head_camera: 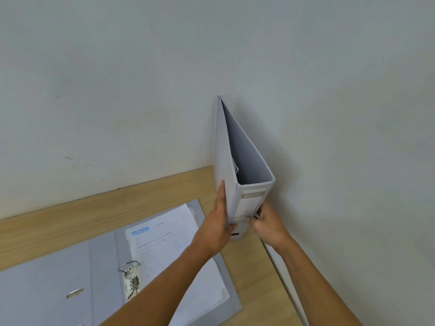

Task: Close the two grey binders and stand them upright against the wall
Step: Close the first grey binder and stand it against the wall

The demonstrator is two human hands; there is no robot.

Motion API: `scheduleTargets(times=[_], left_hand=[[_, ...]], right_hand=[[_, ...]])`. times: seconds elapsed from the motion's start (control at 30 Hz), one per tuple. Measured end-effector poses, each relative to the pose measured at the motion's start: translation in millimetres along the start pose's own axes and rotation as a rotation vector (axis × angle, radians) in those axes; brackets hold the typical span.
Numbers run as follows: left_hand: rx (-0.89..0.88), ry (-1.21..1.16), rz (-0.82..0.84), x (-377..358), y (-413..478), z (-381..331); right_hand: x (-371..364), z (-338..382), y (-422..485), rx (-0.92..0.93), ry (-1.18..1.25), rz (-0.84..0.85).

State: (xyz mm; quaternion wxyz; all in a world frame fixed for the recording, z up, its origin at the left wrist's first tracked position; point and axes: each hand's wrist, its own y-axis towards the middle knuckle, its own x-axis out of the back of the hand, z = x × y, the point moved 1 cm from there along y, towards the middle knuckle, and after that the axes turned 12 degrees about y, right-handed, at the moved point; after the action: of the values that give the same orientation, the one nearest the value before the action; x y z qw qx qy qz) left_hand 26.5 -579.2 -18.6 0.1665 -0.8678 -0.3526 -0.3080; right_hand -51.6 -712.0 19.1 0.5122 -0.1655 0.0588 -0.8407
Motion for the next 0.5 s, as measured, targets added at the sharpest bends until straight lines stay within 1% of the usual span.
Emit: scheduleTargets(times=[0.1, 0.23, 0.33, 0.5], left_hand=[[0.086, 0.010, 0.051, -12, 14, 3], [0.233, -0.087, 0.107, -28, 36, 20], [0.252, -0.115, 0.116, -36, 52, 32], [0.281, -0.111, 0.158, -30, 49, 11]], right_hand=[[7, -7, 4, 0.007, 0.022, -0.088], [5, -13, 7, 0.008, 0.057, -0.163], [1, -16, 9, -0.071, 0.030, -0.184], [3, -20, 14, -0.132, 0.059, -0.212]])
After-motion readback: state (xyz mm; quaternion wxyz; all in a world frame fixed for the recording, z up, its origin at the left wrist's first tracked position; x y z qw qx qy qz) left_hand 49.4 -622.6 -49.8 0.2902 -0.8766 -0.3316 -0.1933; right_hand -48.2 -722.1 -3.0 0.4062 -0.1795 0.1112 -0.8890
